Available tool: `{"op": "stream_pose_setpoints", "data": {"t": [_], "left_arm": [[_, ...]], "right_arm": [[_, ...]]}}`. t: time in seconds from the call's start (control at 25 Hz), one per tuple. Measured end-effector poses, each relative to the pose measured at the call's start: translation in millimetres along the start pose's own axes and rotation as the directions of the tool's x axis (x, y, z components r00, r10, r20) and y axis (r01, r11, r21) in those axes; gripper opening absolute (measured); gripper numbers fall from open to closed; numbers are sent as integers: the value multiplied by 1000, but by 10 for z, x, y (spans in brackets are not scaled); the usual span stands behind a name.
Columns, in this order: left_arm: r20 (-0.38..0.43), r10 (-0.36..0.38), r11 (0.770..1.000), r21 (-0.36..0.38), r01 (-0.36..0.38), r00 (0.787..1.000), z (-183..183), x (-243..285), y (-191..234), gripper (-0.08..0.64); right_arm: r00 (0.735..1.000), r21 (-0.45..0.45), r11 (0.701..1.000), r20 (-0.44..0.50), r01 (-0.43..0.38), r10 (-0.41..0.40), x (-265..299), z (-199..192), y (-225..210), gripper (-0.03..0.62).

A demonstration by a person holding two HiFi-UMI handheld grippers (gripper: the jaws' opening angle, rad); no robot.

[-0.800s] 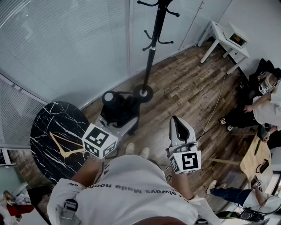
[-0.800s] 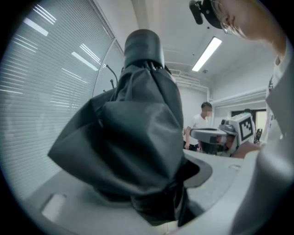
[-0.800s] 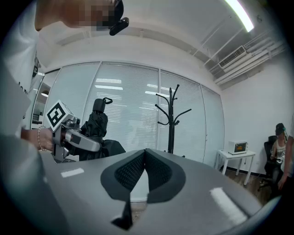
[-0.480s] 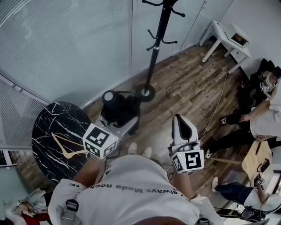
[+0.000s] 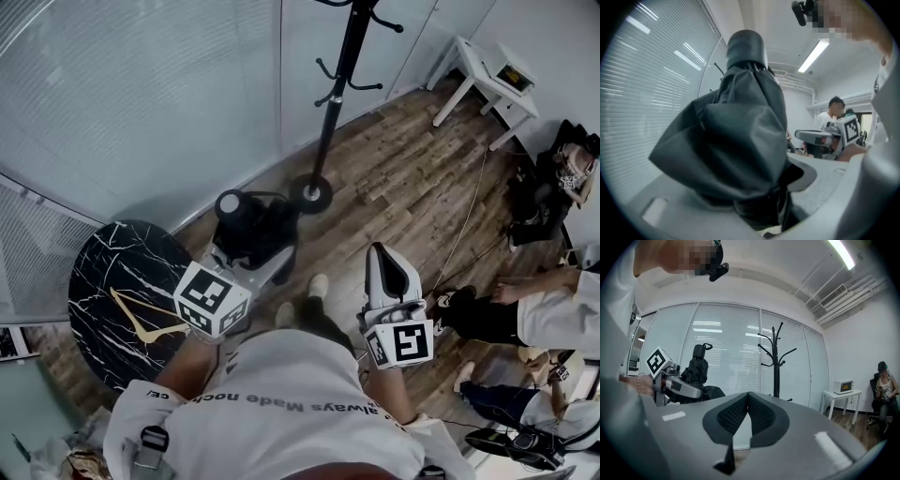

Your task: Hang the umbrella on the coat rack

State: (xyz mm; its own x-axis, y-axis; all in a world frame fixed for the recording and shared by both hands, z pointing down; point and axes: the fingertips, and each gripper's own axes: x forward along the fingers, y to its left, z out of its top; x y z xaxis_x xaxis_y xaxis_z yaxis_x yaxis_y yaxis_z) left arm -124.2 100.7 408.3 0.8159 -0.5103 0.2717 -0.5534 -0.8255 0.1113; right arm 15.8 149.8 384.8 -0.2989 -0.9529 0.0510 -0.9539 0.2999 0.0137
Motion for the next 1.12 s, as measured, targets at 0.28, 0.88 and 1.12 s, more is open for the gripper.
{"op": "stream_pose_setpoints", "data": {"t": [0.28, 0.88, 1.12], "left_arm": [[-3, 9, 1000, -5, -9, 1000, 136, 449, 135, 284], [6, 68, 998, -2, -68, 998, 713, 1814, 486, 284], [9, 94, 996, 8, -94, 996, 831, 1986, 776, 284]], "right_arm": [[1000, 19, 1000, 9, -4, 4, 252, -40, -435, 2], [999, 49, 998, 20, -47, 46, 990, -28, -1854, 2], [998, 53, 996, 3, -66, 66, 1291, -45, -1985, 2]]}}
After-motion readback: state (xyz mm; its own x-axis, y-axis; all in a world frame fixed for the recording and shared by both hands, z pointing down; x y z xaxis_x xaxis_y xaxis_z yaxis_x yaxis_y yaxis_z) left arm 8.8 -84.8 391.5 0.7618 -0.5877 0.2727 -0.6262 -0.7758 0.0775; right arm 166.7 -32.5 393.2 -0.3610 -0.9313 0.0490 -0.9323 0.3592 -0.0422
